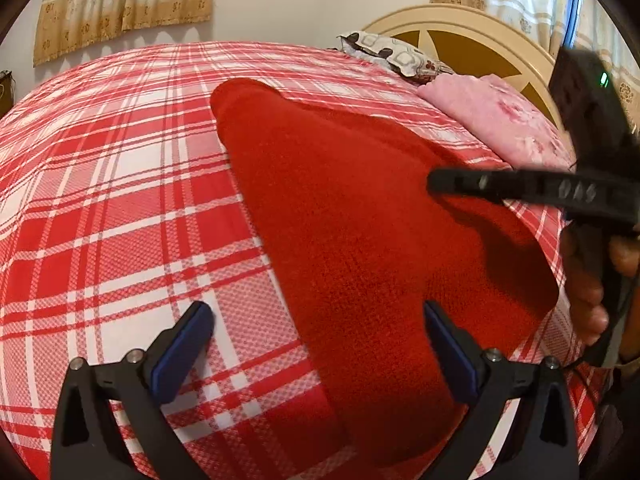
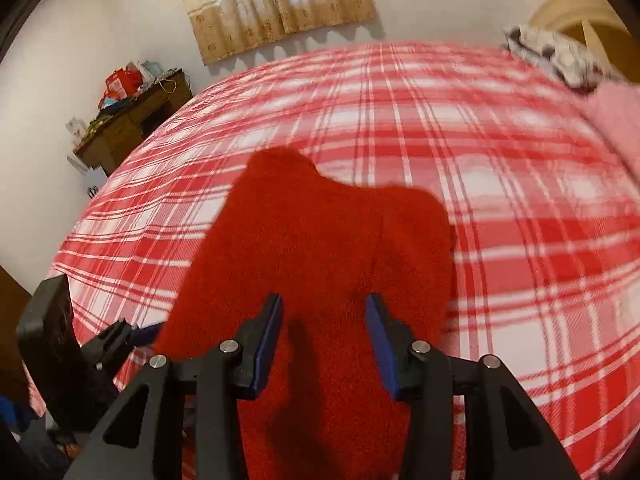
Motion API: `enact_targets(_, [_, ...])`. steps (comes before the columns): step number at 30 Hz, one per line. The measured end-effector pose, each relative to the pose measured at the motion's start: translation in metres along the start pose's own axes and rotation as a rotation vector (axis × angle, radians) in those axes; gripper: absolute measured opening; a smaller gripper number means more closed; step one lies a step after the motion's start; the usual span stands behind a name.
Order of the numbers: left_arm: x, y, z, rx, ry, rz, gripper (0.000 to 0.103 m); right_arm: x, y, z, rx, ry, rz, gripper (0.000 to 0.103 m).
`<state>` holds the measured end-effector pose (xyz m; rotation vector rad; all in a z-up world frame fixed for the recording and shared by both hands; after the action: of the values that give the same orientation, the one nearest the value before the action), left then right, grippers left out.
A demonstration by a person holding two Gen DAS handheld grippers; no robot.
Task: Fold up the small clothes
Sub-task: 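Open both tools and release the folded side onto the sweater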
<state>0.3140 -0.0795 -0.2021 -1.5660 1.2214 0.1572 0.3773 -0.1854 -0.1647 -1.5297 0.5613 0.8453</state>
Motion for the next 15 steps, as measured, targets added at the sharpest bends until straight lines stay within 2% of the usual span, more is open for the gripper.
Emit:
enact_targets(2, [0.0, 0.0, 0.001, 0.003, -0.003, 0.001, 0.103, 0.004, -0.006, 0.014, -0.075, 0.046, -0.006, 0.045])
enact_targets(6, [0.0, -0.001, 0.001, 0.003, -0.003, 0.002, 0.103, 0.031, -0.002, 0.021, -0.101, 0.067, 0.074, 0.045])
enact_targets(15, [0.002, -0.002, 0.002, 0.002, -0.001, 0.005, 0.103, 0.031, 0.007, 0.01, -0.073, 0.002, 0.025, 0.045])
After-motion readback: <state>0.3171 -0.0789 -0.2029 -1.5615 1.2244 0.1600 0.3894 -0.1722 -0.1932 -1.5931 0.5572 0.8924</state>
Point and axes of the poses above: each gripper's, at about its wrist camera, not at the fingertips, and x roughly the way its jaws point, z to its left, y to its underside, the point moved 7 cm from there along x, roughly the way its jaws point, and after that the axes turned 12 degrees about y, right-handed, at the moved point
